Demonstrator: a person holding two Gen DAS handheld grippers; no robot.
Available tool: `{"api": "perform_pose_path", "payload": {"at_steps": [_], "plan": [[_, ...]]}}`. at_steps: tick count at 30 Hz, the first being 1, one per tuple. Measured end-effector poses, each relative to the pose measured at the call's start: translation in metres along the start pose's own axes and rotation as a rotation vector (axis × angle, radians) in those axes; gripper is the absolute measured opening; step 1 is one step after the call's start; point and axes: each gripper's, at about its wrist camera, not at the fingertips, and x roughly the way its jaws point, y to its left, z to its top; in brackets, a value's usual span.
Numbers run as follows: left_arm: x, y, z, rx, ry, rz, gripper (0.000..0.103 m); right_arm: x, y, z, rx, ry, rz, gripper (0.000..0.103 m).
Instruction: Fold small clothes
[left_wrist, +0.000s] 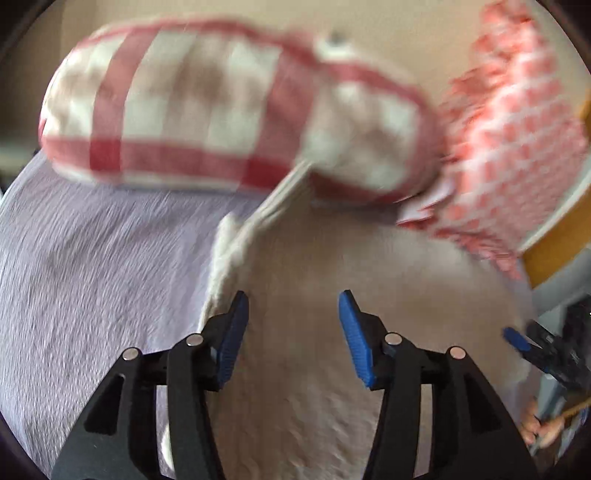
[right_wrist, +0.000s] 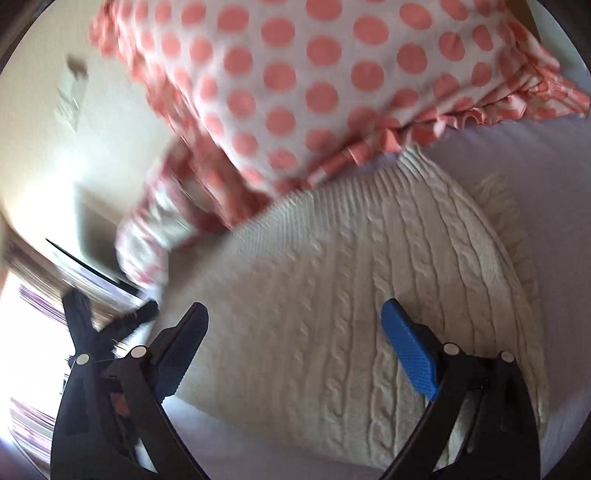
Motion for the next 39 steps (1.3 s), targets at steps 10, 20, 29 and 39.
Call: {"api": "perform_pose_path", "payload": {"at_steps": [10,20,29,39], "plan": [[-0.032,0.018,-0.006,-0.038,-0.005,0.055,0.058,-0.012,0.027,-0.031,-0.176,-0.047,-0.074,0.097],[0.008,0.033,0.005,-0.11,0.083,0.001,0.042,-0.007,0.032,-0.03,-0.204,-0.05,-0.062,0.097],[-0.012,0.012,0.01,-0.146,0.06,-0.057,0.012,-0.021,0.019,-0.026,-0.148,-0.092,-0.023,0.097],[-0.07,-0.155,0.026,-0.089,-0.021,-0.16,0.011,-0.098,-0.023,-0.011,0.004,-0.357,-0.065,0.097]]}}
